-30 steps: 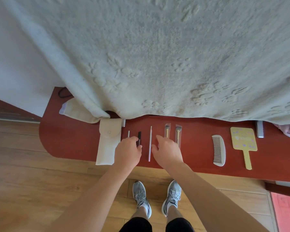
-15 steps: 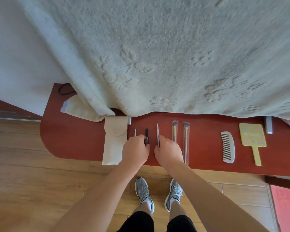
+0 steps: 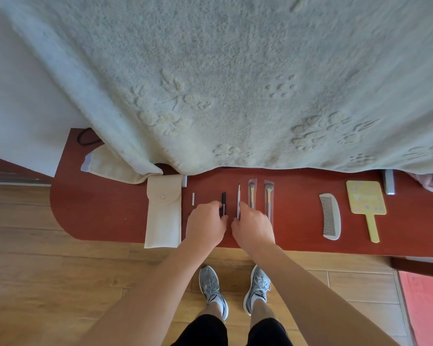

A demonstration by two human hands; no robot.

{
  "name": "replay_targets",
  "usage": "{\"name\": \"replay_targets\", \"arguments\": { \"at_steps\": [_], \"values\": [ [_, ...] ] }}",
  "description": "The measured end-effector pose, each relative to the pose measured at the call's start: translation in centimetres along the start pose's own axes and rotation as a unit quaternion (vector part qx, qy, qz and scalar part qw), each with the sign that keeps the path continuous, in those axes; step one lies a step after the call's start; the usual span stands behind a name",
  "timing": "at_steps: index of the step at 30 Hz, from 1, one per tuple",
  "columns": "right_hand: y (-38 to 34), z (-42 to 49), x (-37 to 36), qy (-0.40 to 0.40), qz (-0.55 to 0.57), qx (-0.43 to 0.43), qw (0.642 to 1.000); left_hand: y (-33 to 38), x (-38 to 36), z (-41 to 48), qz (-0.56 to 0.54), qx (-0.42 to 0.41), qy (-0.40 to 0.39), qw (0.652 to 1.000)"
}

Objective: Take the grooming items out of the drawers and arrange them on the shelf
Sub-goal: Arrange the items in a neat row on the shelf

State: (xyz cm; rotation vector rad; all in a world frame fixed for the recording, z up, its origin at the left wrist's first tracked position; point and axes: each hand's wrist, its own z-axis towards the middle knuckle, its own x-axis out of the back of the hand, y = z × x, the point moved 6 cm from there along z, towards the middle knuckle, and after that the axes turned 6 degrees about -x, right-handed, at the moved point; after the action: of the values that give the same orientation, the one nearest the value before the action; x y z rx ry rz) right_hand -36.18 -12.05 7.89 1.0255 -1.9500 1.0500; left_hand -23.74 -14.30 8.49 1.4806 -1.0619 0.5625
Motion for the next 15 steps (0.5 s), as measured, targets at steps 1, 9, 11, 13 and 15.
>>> {"name": "replay_targets", "arguments": {
  "at_steps": [1,9,11,13,15],
  "values": [
    [0.1,0.0,0.0,0.000,0.002,0.000,1.000,0.2,-0.1,0.0,-0.002,-0.002,0.001,1.000],
    [0.5,-0.2,0.2,0.003,0.010,0.014,1.000,0.9,-0.8,0.2,-0.014,-0.006,0.002,1.000],
    [0.6,-0.2,0.2,0.002,0.012,0.016,1.000,0.9,-1.0,0.2,-0.020,-0.006,0.002,1.000],
    [0.8,-0.2,0.2,-0.001,0.012,0.016,1.000,1.0,-1.1,0.1,-0.024,-0.005,0.001,1.000],
    [1.0,-0.2,0.2,-0.004,0.009,0.017,1.000,1.1,-1.1,0.2,-0.026,-0.006,0.001,1.000]
  ]
}}
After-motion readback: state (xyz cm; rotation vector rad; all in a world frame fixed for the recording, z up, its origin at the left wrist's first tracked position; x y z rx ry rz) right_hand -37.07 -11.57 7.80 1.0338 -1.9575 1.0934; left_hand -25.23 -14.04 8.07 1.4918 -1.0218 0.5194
